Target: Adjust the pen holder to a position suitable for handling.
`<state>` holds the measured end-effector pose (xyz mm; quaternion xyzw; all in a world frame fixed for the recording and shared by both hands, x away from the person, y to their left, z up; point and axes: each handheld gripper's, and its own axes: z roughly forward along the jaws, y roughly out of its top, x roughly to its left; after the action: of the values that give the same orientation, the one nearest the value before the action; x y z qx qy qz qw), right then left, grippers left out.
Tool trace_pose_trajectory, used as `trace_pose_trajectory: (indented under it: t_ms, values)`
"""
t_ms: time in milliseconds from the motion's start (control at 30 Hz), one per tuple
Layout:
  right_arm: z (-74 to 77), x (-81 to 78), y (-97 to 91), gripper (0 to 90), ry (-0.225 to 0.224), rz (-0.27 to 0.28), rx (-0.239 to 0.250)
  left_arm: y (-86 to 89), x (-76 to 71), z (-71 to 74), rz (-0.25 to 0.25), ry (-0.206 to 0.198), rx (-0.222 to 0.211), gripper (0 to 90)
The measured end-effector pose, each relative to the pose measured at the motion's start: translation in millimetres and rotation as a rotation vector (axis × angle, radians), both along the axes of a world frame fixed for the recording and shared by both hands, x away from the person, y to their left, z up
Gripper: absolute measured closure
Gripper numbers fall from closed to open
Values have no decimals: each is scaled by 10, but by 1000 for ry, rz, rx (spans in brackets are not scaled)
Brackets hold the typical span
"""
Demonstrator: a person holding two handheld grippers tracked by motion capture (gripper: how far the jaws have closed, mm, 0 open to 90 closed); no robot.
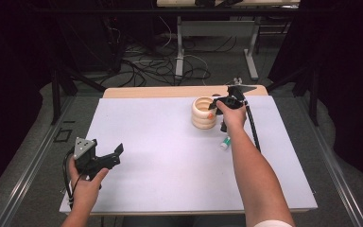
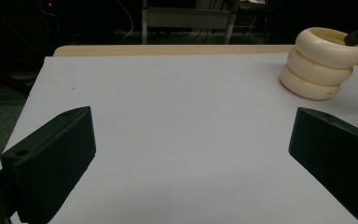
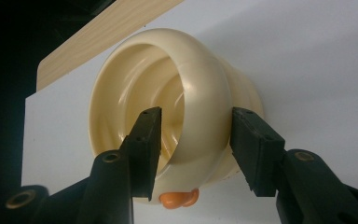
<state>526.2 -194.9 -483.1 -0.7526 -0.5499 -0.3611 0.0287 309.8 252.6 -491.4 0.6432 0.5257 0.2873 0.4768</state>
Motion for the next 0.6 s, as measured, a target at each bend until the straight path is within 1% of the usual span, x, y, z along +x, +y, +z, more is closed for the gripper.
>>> trace_pose_trajectory:
  t_ms: [67,100,133,167,200,233,267,300,333,400,467,500,567,600]
  values:
    - [-16,6,-8,549,0,-1,4,2,-1,2,2,0,-2,5]
    - [-14,13,-12,569,32,-21,33,8,-4,7,1,0,-2,5]
    - [-23,17,-22,579,40,-23,39,8,-4,7,1,0,-2,5]
    - [-35,20,-28,592,28,-37,47,16,-5,11,1,4,0,5]
    - [-33,23,-34,594,39,-46,57,14,0,4,9,-8,-5,5]
    - [-37,26,-36,602,43,-61,63,22,-3,7,6,-3,2,5]
    - [-37,26,-36,602,43,-61,63,22,-3,7,6,-3,2,5]
    - [-35,27,-54,614,54,-68,85,29,-4,9,6,2,3,5]
    - [-35,27,-54,614,54,-68,85,29,-4,9,6,2,3,5]
    - [-28,25,-58,625,81,-89,103,34,-3,9,6,3,2,5]
    - [-27,24,-47,637,74,-112,106,34,-2,11,7,1,3,5]
    - [-20,22,-46,641,80,-115,105,34,-2,11,7,0,4,5]
    - [-20,17,-50,642,76,-107,102,35,-1,10,8,0,5,5]
    - [-18,19,-55,641,89,-100,116,38,0,9,8,2,6,5]
